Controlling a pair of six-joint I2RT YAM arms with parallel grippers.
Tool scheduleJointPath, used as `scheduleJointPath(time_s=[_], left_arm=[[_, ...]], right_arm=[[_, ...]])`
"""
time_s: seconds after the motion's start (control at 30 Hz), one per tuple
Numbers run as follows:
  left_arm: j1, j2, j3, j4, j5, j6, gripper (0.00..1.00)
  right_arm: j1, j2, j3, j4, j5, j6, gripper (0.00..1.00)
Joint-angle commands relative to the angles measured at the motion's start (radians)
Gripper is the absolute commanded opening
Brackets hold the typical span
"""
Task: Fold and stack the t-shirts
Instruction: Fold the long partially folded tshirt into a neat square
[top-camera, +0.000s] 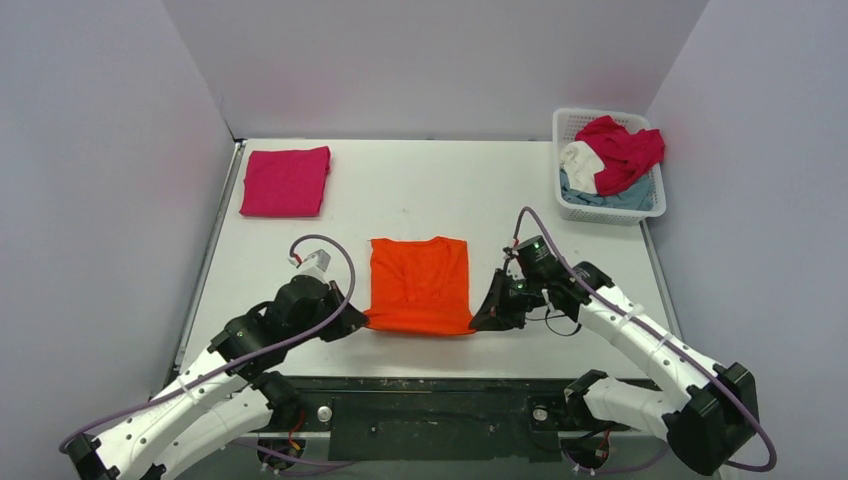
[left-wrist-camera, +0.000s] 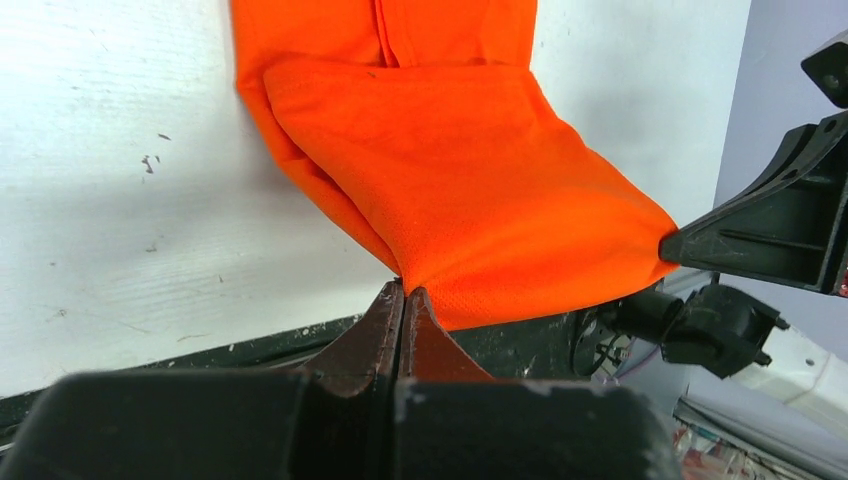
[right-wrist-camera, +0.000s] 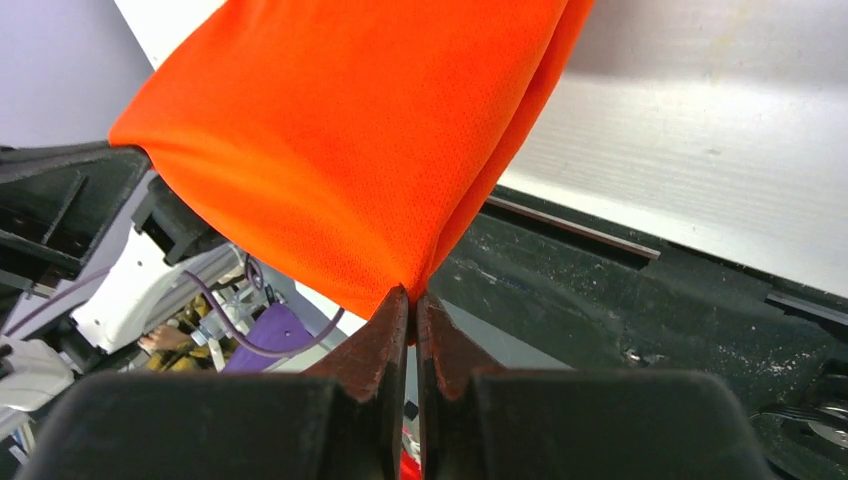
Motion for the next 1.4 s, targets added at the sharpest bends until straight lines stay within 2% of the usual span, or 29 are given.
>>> scheduleJointPath(time_s=[0.0, 0.17, 0.3, 0.43, 0.7, 1.07, 1.37], left_arm=[[0.007, 0.003, 0.047, 0.052, -0.164, -0.025, 0.0], [0.036, 0.094, 0.066, 0.253, -0.181, -0.006, 0.0], [0.114, 0.199, 0.128, 0.271, -0.175, 0.031, 0.0], [0.211, 0.277, 0.141, 0.338, -0.103, 0.043, 0.0], [0.293, 0.389, 0.174, 0.412, -0.077, 0.088, 0.0], [0.364, 0.555, 0.224, 0.474, -0.038, 0.132, 0.0], [0.381, 0.708, 0.25, 0.533, -0.006, 0.144, 0.0]], right_arm=[[-0.078, 0.086, 0.12, -0.082, -0.018, -0.081, 0.0], [-0.132, 0.193, 0.258, -0.108, -0.01, -0.171, 0.0], [-0.162, 0.276, 0.35, -0.116, -0.02, -0.196, 0.0], [-0.179, 0.354, 0.407, -0.116, -0.042, -0.209, 0.0], [-0.212, 0.483, 0.522, -0.111, -0.035, -0.22, 0.0], [-0.263, 0.622, 0.564, -0.09, -0.03, -0.218, 0.0], [-0.281, 0.728, 0.595, -0.062, -0.02, -0.222, 0.0]])
